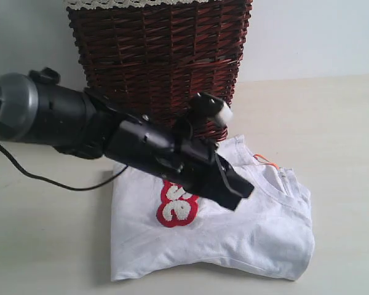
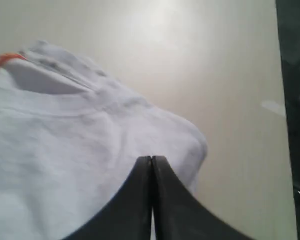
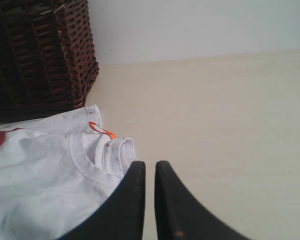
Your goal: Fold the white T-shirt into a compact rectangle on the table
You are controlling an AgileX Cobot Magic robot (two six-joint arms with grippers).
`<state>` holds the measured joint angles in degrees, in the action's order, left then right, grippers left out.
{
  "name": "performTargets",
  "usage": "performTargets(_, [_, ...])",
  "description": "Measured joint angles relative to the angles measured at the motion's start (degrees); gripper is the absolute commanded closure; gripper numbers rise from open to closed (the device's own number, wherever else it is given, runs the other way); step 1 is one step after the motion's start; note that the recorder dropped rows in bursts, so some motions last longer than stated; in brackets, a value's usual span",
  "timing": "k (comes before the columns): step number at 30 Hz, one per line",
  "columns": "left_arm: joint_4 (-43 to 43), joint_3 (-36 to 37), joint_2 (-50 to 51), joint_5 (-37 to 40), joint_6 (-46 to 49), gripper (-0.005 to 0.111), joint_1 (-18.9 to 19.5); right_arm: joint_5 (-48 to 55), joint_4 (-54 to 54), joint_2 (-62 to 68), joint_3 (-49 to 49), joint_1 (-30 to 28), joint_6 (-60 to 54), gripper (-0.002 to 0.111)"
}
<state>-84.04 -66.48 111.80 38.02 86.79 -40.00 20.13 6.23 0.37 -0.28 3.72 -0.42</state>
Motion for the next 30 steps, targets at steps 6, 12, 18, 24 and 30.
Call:
performTargets(6, [1.0,-0.6,-2.1,0.0,-4.5,0.107,7.5,0.0,0.0,0.0,0.0,0.0,0.0,0.099])
performTargets(12, [5.9,0.8,-14.4,-6.5,-10.9,0.107,15.0,0.0,0.0,0.0,0.0,0.0,0.0,0.099])
performTargets(18, [9.4,11.3,-35.6,-28.2,-11.8,0.107,20.5,0.0,0.0,0.0,0.0,0.0,0.0,0.099])
performTargets(24, [9.2,23.6,-53.1,-45.2,-11.9,0.107,27.2,0.0,0.0,0.0,0.0,0.0,0.0,0.099])
performTargets(30, [8.5,41.4,-70.7,-44.1,-11.9,0.107,32.5,0.0,0.0,0.0,0.0,0.0,0.0,0.099])
